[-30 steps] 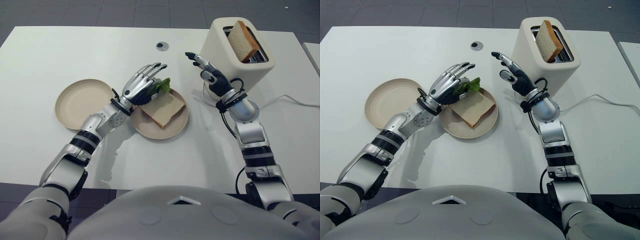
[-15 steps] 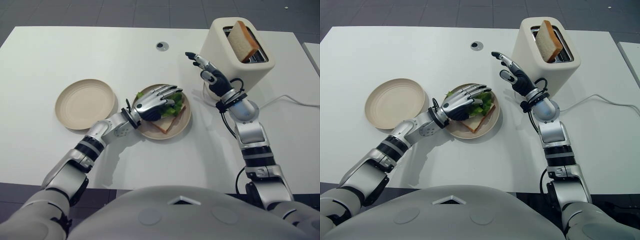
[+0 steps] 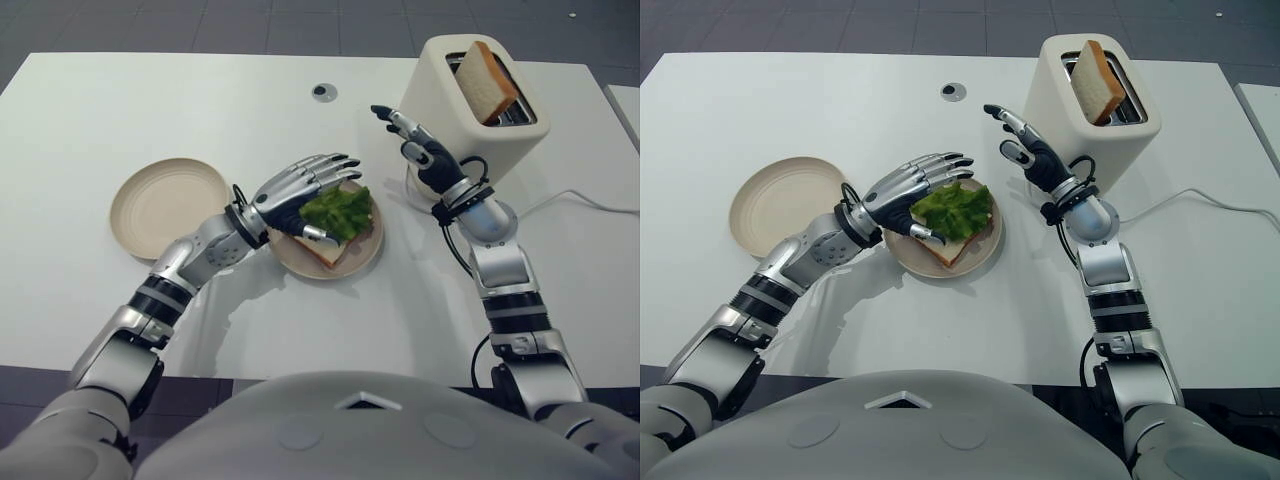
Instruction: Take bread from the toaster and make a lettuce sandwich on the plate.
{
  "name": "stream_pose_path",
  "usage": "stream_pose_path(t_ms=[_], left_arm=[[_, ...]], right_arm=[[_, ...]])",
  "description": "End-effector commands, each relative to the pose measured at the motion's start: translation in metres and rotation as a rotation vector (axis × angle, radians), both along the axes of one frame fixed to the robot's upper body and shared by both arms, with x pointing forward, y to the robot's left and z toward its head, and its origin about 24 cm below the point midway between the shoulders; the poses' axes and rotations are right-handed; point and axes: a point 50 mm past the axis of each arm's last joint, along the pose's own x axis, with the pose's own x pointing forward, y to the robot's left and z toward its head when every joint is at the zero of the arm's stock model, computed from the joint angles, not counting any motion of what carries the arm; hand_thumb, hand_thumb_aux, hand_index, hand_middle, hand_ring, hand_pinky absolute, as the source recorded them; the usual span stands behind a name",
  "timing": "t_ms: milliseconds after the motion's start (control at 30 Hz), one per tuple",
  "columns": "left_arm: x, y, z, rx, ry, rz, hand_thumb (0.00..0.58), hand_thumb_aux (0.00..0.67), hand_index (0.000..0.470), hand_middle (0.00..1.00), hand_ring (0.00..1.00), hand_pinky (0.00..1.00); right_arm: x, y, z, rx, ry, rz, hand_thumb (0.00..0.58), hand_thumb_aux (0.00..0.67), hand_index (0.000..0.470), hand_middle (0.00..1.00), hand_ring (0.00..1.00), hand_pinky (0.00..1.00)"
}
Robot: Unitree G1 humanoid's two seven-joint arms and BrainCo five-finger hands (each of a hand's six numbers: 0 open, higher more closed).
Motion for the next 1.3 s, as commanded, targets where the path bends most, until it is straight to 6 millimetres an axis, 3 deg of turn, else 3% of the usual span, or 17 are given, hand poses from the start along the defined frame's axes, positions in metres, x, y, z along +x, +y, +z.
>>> stream_pose_path(t_ms=[33,67,167,267,367,500,733,767,833,867,900,933,1300], left_arm=[[0.006,0.02,0.028,-0.217,-0.008,0.057,0.0,0.0,0.0,0.0,0.0,0.0],[0.006,0.022,0.03,-0.238,-0.009,0.065,0.0,0.0,0.0,0.0,0.0,0.0],[0.007,0.024,0.026,-0.216,-0.001,0.08,0.0,0.0,0.0,0.0,0.0,0.0],[0.007,0.022,0.022,-0.183,-0.004,0.085,0.0,0.0,0.0,0.0,0.0,0.0],[0.008,0.021,0.019,-0.155,-0.01,0.089,0.0,0.0,0.0,0.0,0.0,0.0],[0.007,0.019,0.017,-0.147,-0.009,0.081,0.0,0.0,0.0,0.0,0.0,0.0],[0.006,0.022,0.017,-0.142,-0.031,0.105,0.0,0.0,0.0,0.0,0.0,0.0],[0.006,0.022,0.017,-0.141,-0.03,0.103,0.0,0.0,0.0,0.0,0.0,0.0],[0.007,0.021,0.016,-0.139,-0.027,0.102,0.0,0.0,0.0,0.0,0.0,0.0],[0.007,0.021,0.016,-0.139,-0.025,0.103,0.0,0.0,0.0,0.0,0.0,0.0],[0.007,0.021,0.015,-0.138,-0.023,0.104,0.0,0.0,0.0,0.0,0.0,0.0],[0.007,0.021,0.014,-0.137,-0.021,0.104,0.0,0.0,0.0,0.0,0.0,0.0],[0.012,0.021,0.012,-0.132,-0.019,0.109,0.0,0.0,0.0,0.0,0.0,0.0]], right_arm=[[-0.005,-0.008,0.043,-0.01,-0.25,-0.075,0.0,0.0,0.0,0.0,0.0,0.0],[-0.008,-0.011,0.055,-0.002,-0.317,-0.104,0.0,0.0,0.0,0.0,0.0,0.0],[-0.009,-0.04,0.086,-0.22,-0.541,-0.377,0.0,0.0,0.0,0.0,0.0,0.0],[-0.006,-0.063,0.096,-0.375,-0.595,-0.544,0.0,0.0,0.0,0.0,0.0,0.0],[0.004,-0.083,0.09,-0.548,-0.515,-0.646,0.0,0.0,0.0,0.0,0.0,0.0],[0.017,-0.108,0.061,-0.739,-0.247,-0.693,0.0,0.0,0.0,0.0,0.0,0.0],[0.029,-0.093,0.049,-0.767,-0.178,-0.592,0.0,0.0,0.0,0.0,0.0,0.0],[0.03,-0.091,0.046,-0.77,-0.171,-0.582,0.075,0.045,0.031,0.0,0.0,0.0],[0.031,-0.09,0.043,-0.773,-0.166,-0.573,0.408,0.305,0.214,0.0,0.0,0.0],[0.032,-0.091,0.044,-0.769,-0.171,-0.574,0.5,0.42,0.295,0.19,0.19,0.19],[0.032,-0.091,0.047,-0.759,-0.187,-0.582,0.58,0.67,0.47,0.84,0.84,0.84],[0.032,-0.092,0.051,-0.746,-0.208,-0.593,0.58,0.67,0.47,1.0,1.0,1.0],[0.023,-0.091,0.134,-0.502,-0.652,-0.743,0.58,0.67,0.47,1.0,1.0,1.0]])
